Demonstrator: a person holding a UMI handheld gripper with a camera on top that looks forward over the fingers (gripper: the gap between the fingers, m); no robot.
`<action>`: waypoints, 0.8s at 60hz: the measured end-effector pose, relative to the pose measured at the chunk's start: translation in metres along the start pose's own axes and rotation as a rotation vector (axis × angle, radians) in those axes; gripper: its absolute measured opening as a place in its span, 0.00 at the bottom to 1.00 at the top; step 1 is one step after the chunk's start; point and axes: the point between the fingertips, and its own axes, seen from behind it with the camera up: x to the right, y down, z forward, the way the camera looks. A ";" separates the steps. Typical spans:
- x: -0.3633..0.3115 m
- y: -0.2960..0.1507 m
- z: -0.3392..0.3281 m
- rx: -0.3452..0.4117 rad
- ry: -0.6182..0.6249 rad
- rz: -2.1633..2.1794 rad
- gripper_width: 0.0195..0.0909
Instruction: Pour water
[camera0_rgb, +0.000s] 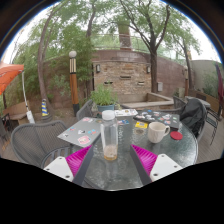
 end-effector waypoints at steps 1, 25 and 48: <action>-0.003 0.001 0.009 0.007 -0.001 0.000 0.89; -0.004 -0.029 0.174 0.185 0.044 -0.058 0.82; -0.030 -0.040 0.188 0.225 -0.042 -0.222 0.38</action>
